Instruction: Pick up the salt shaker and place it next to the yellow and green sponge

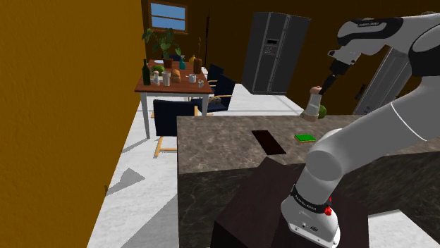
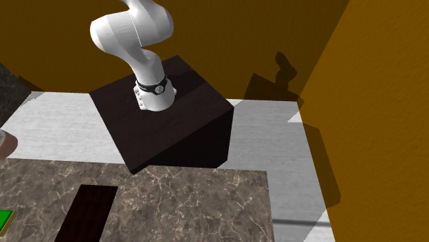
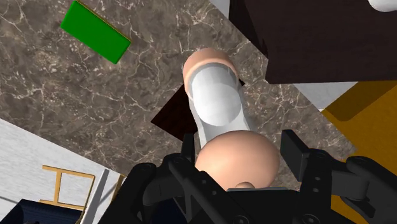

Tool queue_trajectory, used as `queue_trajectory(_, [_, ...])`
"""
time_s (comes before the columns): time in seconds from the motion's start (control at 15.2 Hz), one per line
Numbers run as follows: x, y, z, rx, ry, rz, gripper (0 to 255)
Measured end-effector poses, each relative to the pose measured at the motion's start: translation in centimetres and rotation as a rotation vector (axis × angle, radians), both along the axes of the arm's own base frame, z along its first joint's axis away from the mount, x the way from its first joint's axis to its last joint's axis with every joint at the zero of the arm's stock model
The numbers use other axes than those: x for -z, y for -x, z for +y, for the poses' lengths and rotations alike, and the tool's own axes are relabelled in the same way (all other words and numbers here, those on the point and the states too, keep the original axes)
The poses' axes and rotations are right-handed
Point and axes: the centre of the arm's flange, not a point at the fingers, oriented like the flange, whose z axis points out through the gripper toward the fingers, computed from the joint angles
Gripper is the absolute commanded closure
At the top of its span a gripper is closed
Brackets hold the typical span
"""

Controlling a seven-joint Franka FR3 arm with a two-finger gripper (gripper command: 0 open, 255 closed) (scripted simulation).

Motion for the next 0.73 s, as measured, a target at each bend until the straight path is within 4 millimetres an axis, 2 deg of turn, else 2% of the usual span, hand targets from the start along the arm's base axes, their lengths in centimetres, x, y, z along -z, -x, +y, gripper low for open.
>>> queue_trajectory(0.73, [-0.1,10.4,-10.0,-0.001,0.002,-0.001,255])
